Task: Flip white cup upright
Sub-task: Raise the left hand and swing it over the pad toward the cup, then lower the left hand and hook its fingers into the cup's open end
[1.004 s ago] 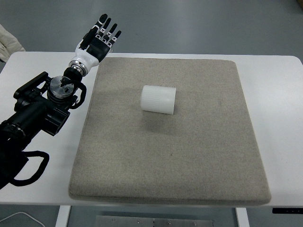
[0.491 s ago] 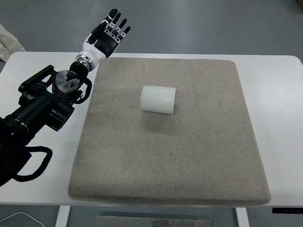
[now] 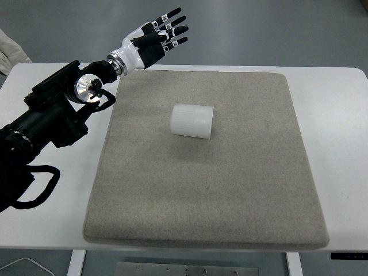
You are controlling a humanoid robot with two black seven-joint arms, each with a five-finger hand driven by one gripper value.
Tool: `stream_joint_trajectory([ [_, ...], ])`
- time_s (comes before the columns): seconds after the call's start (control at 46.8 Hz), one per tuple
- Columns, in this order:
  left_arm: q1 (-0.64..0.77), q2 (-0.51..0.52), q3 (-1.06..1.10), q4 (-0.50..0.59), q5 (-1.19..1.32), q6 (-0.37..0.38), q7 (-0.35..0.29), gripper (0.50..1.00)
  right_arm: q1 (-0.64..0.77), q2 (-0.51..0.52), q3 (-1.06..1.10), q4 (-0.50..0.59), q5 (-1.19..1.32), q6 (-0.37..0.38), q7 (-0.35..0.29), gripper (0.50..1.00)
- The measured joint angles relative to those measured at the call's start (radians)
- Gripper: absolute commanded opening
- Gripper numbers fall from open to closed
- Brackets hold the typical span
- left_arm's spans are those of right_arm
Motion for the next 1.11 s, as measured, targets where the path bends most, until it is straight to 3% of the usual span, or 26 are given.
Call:
stream_joint_trajectory([
  [0.32,-0.019,0.047,0.001,-0.092,0.472,-0.005,-0.007,1.000,0.000,0.000,0.000,0.000,0.000,0.000,0.000,0.930],
  [0.577,-0.018,0.120,0.058,-0.302,0.791,-0.006,-0.005,1.000,0.000,0.000,0.000,0.000,0.000,0.000,0.000,0.930],
  [0.811,-0.077,0.192,0.242,-0.426,0.907,-0.006,0.005,0.994,0.000,0.000,0.000,0.000,0.000,0.000,0.000,0.930],
  [1.11,-0.135,0.212,0.377,-0.449,0.955,-0.006,0.013,0.994,0.000,0.000,0.000,0.001,0.000,0.000,0.000,0.930],
])
